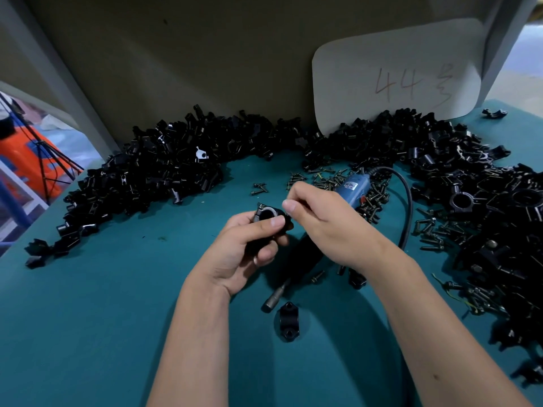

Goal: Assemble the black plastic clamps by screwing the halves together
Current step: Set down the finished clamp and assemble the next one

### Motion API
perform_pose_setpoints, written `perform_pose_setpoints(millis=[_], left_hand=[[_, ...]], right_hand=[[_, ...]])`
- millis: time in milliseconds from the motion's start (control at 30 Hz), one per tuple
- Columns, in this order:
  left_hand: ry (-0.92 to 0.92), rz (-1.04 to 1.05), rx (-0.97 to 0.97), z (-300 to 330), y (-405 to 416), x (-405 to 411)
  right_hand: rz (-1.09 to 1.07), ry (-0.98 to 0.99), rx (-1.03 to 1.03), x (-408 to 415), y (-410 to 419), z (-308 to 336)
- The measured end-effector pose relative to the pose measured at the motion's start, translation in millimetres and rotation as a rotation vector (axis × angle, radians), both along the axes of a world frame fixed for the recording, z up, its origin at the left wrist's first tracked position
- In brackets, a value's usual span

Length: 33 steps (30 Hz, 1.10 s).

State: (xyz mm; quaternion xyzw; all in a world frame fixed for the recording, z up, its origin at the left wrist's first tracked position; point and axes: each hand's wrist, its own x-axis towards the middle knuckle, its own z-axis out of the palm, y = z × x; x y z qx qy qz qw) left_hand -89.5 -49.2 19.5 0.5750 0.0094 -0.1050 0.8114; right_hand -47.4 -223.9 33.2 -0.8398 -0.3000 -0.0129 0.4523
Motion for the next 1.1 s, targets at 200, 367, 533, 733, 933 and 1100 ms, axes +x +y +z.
perform_pose_setpoints(millis=[200, 367, 533, 733, 933, 1100], left_hand=[[0.062, -0.009, -0.107, -2.1, -2.0, -0.3], [0.099, -0.019, -0.113, -3.3, 0.4, 1.1], [0.095, -0.012, -0.156, -3.6, -2.3, 1.4], [0.084, -0.035, -0.169, -5.0, -3.8, 1.9], [0.098, -0.009, -0.209, -7.4, -5.4, 3.6], [0.078, -0.037, -0.226, -8.8, -4.4, 3.5]], right_hand=[[-0.03, 0.105, 0.164, 2.3, -5.6, -2.8], [-0.059, 0.101, 0.279, -0.2, -7.4, -0.3], [-0.055, 0.166, 0.426, 0.2, -8.1, -0.3], [-0.059, 0.197, 0.525, 3.0, -8.7, -5.6], [-0.019, 0.274, 0.59, 2.3, -6.7, -5.6], [-0.046, 0.257, 0.571, 1.7, -6.6, -5.2]])
